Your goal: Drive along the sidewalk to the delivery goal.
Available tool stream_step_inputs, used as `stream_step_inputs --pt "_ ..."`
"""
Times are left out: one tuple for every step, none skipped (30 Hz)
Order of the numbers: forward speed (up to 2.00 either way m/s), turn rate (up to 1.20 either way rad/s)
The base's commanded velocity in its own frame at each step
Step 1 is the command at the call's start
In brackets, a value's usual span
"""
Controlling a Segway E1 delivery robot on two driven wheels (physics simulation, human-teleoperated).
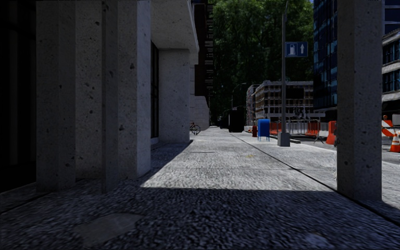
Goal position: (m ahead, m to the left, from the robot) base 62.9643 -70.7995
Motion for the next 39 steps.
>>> stream_step_inputs --pt "2.0 -0.36" --pt "2.0 -0.36" --pt "2.0 -0.27" --pt "2.0 -0.08" --pt "2.0 -0.2" --pt "2.0 -0.2" --pt "2.0 -0.27" --pt "2.0 -0.28" --pt "2.0 -0.28" --pt "2.0 -0.28" --pt "2.0 -0.28" --pt "2.0 -0.28" --pt "2.0 -0.11" --pt "2.0 -0.11" --pt "2.0 0.0" --pt "2.0 0.0" --pt "2.0 0.0" --pt "2.0 0.0" --pt "2.0 0.0" --pt "2.0 0.0" --pt "2.0 0.0" --pt "2.0 0.0" --pt "2.0 0.0" --pt "2.0 0.0" --pt "2.0 -0.14" --pt "2.0 -0.32" --pt "2.0 -0.32" --pt "2.0 -0.38" --pt "2.0 -0.39" --pt "2.0 -0.39" --pt "2.0 -0.4" --pt "2.0 -0.4" --pt "2.0 -0.4" --pt "2.0 -0.39" --pt "2.0 -0.24" --pt "2.0 -0.24" --pt "2.0 -0.01" --pt "2.0 0.0" --pt "2.0 0.0"
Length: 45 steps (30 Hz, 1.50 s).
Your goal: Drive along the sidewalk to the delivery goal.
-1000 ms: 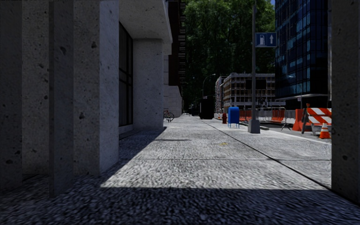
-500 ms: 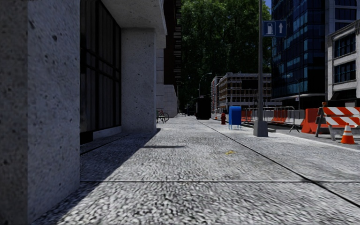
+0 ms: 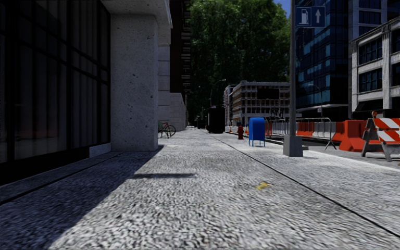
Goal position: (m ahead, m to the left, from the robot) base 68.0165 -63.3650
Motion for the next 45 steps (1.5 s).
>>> stream_step_inputs --pt "2.0 0.0" --pt "2.0 0.0" --pt "2.0 0.0" --pt "2.0 0.0" --pt "2.0 0.0" --pt "2.0 0.0" --pt "2.0 0.0" --pt "2.0 0.0" --pt "2.0 0.0" --pt "2.0 0.0" --pt "2.0 0.0" --pt "2.0 0.0" --pt "2.0 0.0" --pt "2.0 0.0" --pt "2.0 0.0" --pt "2.0 0.0" --pt "2.0 0.0" --pt "2.0 0.0" --pt "2.0 0.0" --pt "2.0 0.0" --pt "2.0 0.0" --pt "2.0 0.0" --pt "2.0 0.0" --pt "2.0 0.0" --pt "2.0 0.0" --pt "2.0 0.0" --pt "2.0 0.0" --pt "2.0 0.0" --pt "2.0 0.0" --pt "2.0 0.0" --pt "2.0 -0.02" --pt "2.0 -0.08" --pt "2.0 -0.08" --pt "2.0 -0.13" --pt "2.0 -0.19" --pt "2.0 -0.21" --pt "2.0 -0.21" --pt "2.0 -0.22" --pt "2.0 -0.22" --pt "2.0 -0.22" --pt "2.0 -0.21" --pt "2.0 -0.21" --pt "2.0 -0.03" --pt "2.0 0.0" --pt "2.0 0.0"
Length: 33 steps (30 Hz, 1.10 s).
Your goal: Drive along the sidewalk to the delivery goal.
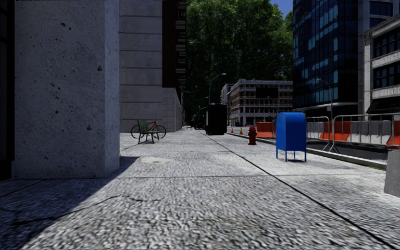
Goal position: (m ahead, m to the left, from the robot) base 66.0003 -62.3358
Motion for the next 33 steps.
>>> stream_step_inputs --pt "2.0 0.0" --pt "2.0 0.0" --pt "2.0 0.0" --pt "2.0 0.0" --pt "2.0 0.0" --pt "2.0 0.0" --pt "2.0 0.0" --pt "2.0 0.0" --pt "2.0 0.0" --pt "2.0 0.0" --pt "2.0 0.0" --pt "2.0 0.0" --pt "2.0 0.0" --pt "2.0 0.0" --pt "2.0 0.0" --pt "2.0 0.0" --pt "2.0 0.0" --pt "2.0 0.0" --pt "2.0 0.0" --pt "2.0 0.0" --pt "2.0 0.0" --pt "2.0 0.0" --pt "2.0 0.0" --pt "2.0 0.0" --pt "2.0 0.0" --pt "2.0 0.0" --pt "2.0 0.0" --pt "2.0 0.0" --pt "2.0 0.0" --pt "2.0 0.0" --pt "2.0 0.0" --pt "2.0 0.0" --pt "2.0 0.0"
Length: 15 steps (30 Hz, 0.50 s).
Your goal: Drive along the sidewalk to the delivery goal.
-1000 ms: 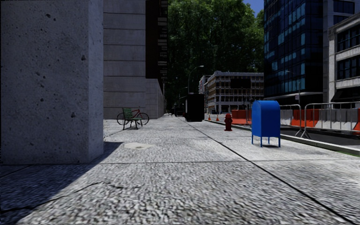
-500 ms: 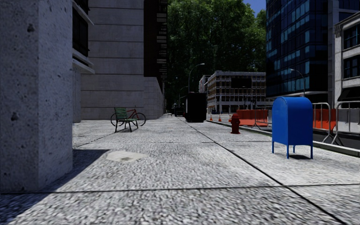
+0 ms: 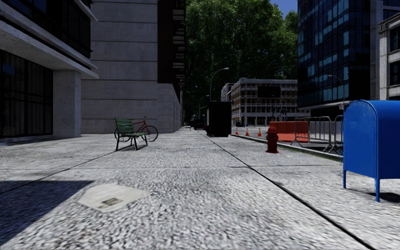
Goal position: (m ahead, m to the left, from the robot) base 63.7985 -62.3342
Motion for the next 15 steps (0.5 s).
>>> stream_step_inputs --pt "2.0 0.0" --pt "2.0 0.0" --pt "2.0 0.0" --pt "2.0 0.0" --pt "2.0 0.0" --pt "2.0 0.0" --pt "2.0 0.0" --pt "2.0 0.0" --pt "2.0 0.0" --pt "2.0 0.0" --pt "2.0 0.0" --pt "2.0 0.0" --pt "2.0 0.0" --pt "2.0 0.0" --pt "2.0 0.0"
